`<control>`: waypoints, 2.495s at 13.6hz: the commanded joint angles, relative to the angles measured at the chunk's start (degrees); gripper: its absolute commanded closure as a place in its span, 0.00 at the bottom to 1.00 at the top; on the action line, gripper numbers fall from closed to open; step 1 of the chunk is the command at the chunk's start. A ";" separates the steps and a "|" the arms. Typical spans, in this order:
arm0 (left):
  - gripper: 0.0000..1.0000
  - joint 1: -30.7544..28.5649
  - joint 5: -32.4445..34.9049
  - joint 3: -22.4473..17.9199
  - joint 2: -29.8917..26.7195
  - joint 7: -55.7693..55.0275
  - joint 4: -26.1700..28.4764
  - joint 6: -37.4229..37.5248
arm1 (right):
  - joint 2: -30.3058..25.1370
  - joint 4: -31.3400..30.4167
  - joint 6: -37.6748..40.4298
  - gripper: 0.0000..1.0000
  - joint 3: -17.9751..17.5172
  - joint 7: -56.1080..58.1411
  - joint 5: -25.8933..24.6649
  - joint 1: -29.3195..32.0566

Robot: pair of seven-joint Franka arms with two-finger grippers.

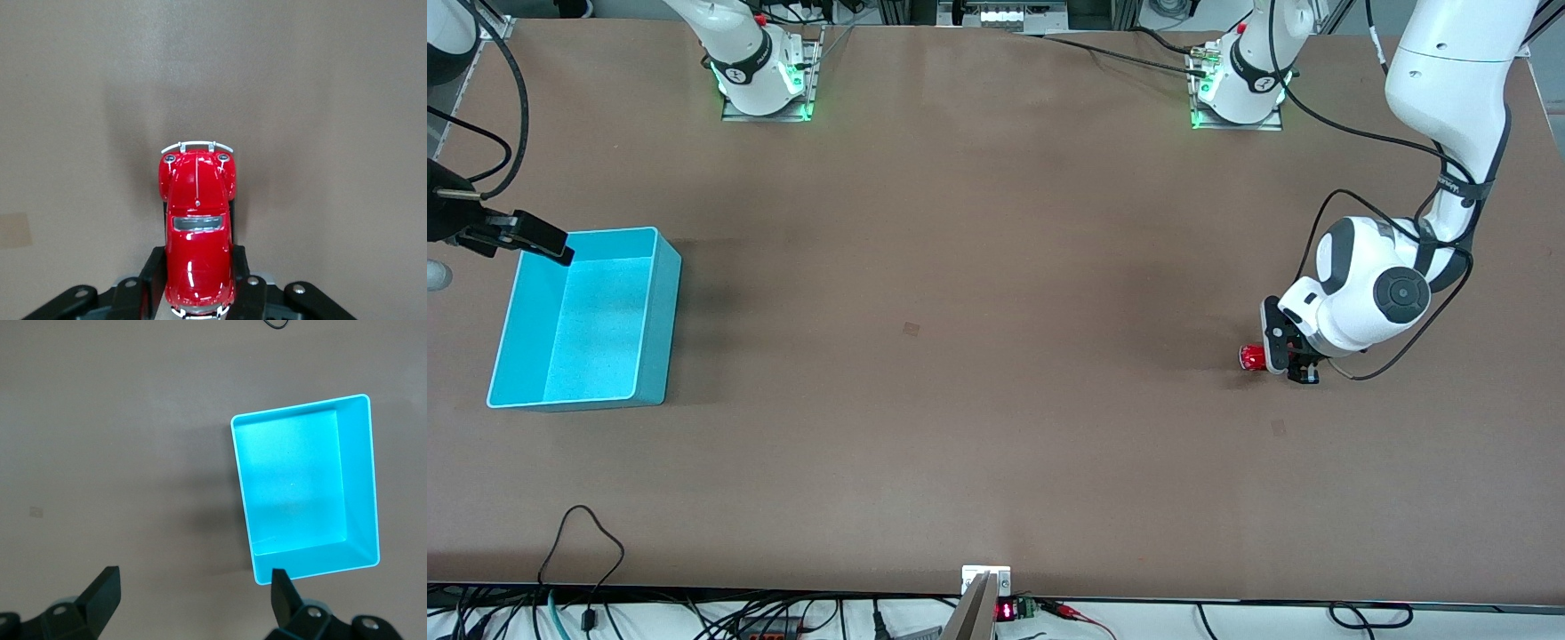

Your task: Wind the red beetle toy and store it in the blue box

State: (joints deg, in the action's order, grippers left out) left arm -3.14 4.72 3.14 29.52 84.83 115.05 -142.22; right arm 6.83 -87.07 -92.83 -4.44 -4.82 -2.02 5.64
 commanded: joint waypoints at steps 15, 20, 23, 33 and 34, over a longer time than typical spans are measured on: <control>0.68 -1.42 0.03 0.20 0.00 4.12 1.14 -0.16 | 0.11 0.67 0.55 0.00 -0.04 -0.10 0.53 0.07; 0.68 -5.11 0.03 0.20 1.68 7.44 0.62 -0.25 | 0.20 0.67 0.37 0.00 -0.04 -0.01 0.53 0.16; 0.68 -9.06 0.12 0.20 3.26 11.40 -0.17 -0.25 | 0.64 0.67 0.37 0.00 -0.04 -0.01 0.53 0.16; 0.00 -16.02 0.03 1.59 0.29 17.65 -3.07 3.59 | 0.55 0.67 0.19 0.00 -0.04 0.16 0.53 0.25; 0.00 -15.93 0.03 2.74 -1.29 17.56 -4.64 6.83 | 0.64 0.67 0.19 0.00 -0.04 0.25 0.53 0.16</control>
State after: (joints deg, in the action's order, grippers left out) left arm -18.81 4.70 3.78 31.60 101.44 112.69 -141.04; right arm 7.23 -87.07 -92.85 -4.43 -4.80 -2.02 5.67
